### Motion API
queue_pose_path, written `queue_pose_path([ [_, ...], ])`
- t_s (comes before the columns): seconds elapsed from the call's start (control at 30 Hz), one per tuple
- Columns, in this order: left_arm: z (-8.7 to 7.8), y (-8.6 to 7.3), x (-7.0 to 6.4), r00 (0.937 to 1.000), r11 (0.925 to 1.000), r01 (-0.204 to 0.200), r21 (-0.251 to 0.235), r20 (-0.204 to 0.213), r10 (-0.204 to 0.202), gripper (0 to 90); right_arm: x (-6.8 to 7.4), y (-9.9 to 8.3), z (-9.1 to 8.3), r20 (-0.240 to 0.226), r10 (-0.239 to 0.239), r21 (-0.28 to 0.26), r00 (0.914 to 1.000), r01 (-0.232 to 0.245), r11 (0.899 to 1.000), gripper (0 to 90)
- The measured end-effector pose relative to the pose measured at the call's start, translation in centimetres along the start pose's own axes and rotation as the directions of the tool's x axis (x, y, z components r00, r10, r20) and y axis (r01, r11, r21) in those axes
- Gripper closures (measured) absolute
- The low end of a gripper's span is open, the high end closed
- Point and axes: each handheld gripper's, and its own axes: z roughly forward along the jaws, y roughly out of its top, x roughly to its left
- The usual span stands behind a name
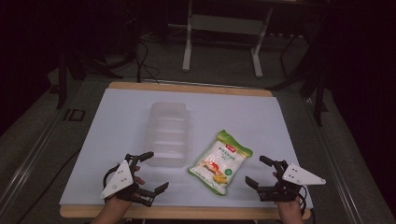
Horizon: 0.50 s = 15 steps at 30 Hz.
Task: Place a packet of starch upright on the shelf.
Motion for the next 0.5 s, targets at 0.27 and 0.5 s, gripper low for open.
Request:
queue_pose_path([
  [0.27,0.0,-0.1,0.1,1.0000,1.0000,0.006,-0.005,0.004,-0.006,0.0,0.3,0.1,0.2,-0.028,-0.015,0.007,0.9995,0.015,1.000,10.3],
  [0.5,0.1,-0.1,0.0,0.9999,1.0000,0.004,-0.002,0.012,-0.004,0.0,1.6,1.5,-0.3,-0.046,-0.026,-0.018,0.9986,0.026,1.000,13.8],
])
